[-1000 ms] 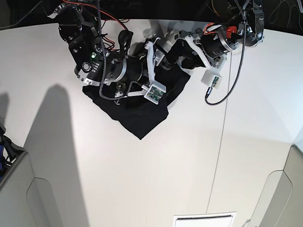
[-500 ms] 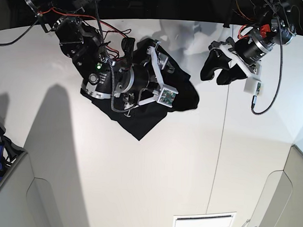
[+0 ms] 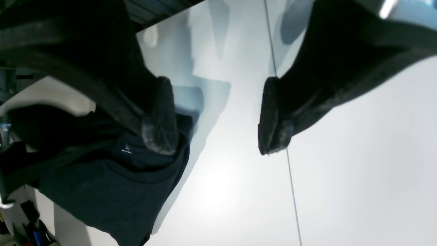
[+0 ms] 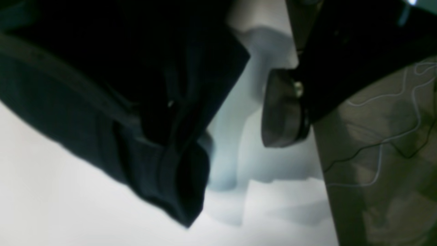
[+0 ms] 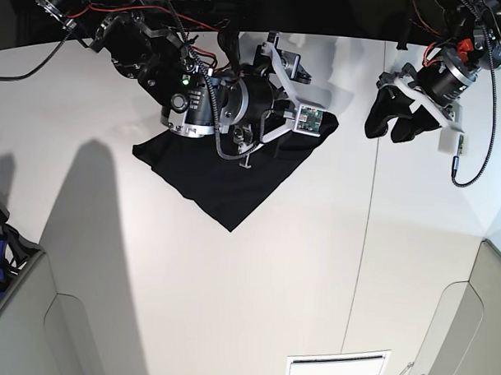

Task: Fold the T-shirt properly
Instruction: 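Grasp the folded bundle edges with both grippers and square it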

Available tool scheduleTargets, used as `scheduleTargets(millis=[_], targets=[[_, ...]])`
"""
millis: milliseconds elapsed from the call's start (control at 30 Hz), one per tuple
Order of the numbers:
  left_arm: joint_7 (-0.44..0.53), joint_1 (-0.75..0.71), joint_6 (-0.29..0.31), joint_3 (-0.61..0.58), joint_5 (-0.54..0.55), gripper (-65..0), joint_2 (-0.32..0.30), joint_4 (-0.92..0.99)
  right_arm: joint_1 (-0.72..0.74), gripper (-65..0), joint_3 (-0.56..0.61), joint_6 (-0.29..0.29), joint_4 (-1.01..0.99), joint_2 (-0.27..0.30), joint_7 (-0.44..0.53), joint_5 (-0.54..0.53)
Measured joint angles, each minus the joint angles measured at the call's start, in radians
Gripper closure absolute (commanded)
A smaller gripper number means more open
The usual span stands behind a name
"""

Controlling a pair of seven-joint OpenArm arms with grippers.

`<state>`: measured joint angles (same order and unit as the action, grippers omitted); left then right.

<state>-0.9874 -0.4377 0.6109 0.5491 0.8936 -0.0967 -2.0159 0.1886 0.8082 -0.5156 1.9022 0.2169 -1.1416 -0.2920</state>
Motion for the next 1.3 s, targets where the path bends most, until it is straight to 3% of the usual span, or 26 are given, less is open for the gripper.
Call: scheduleTargets(millis=[267, 300, 367, 433, 500, 533, 667, 800, 900, 1100, 1133, 1300], targets=[[0.000, 0.000, 0.000, 0.000, 0.000, -39.5, 0.000, 0.000, 0.000, -41.5, -0.007, -0.001, 0.051, -0.037, 0.004, -0.002], [0.000, 0.000, 0.001, 0.000, 0.010, -36.0, 0.000, 0.000, 0.000, -41.5, -0.023, 0.000, 0.053, -0.041, 0.011, 0.014], [-0.007, 0.000, 0.044, -0.003, 0.067, -20.3, 0.000, 0.000, 0.002, -39.2, -0.079, 0.047, 0.053, -0.047, 0.064, 0.043], [-0.030, 0.000, 0.074, -0.034, 0.153, -5.2, 0.000, 0.000, 0.005, -27.3, -0.162, 0.092, 0.055, -0.048, 0.127, 0.086], [-0.056, 0.000, 0.078, -0.099, 0.191, 0.0, -0.001, 0.000, 0.005, -6.0, -0.261, 0.123, 0.055, -0.048, 0.173, 0.124], [-0.056, 0.000, 0.078, -0.141, 0.181, 0.0, 0.000, 0.000, 0.005, 0.0, -0.311, 0.137, 0.055, -0.048, 0.192, 0.130], [-0.029, 0.000, 0.077, -0.340, 0.053, 0.0, 0.024, 0.000, 0.006, 0.0, -0.496, 0.144, 0.047, -0.048, 0.267, 0.130], [0.046, 0.000, 0.065, -0.523, -0.084, 0.0, 0.062, 0.000, 0.041, 0.0, -0.595, 0.143, -0.084, -0.048, 0.288, 0.112], [0.090, 0.000, 0.016, -0.624, -0.163, 0.0, 0.072, 0.000, 0.104, 0.0, -0.601, 0.125, -0.238, -0.049, 0.323, 0.052], [0.129, 0.000, -0.013, -0.736, -0.302, 0.0, 0.084, 0.047, 0.214, 0.0, -0.555, -0.035, -0.569, -0.079, 0.336, -0.074], [0.145, 0.000, -0.043, -0.736, -0.309, 0.0, 0.083, 0.070, 0.227, 0.0, -0.550, -0.050, -0.619, -0.087, 0.333, -0.083], [0.178, 0.012, -0.072, -0.727, -0.362, 0.0, 0.080, 0.163, 0.258, 0.0, -0.534, -0.057, -0.749, -0.112, 0.334, -0.102]])
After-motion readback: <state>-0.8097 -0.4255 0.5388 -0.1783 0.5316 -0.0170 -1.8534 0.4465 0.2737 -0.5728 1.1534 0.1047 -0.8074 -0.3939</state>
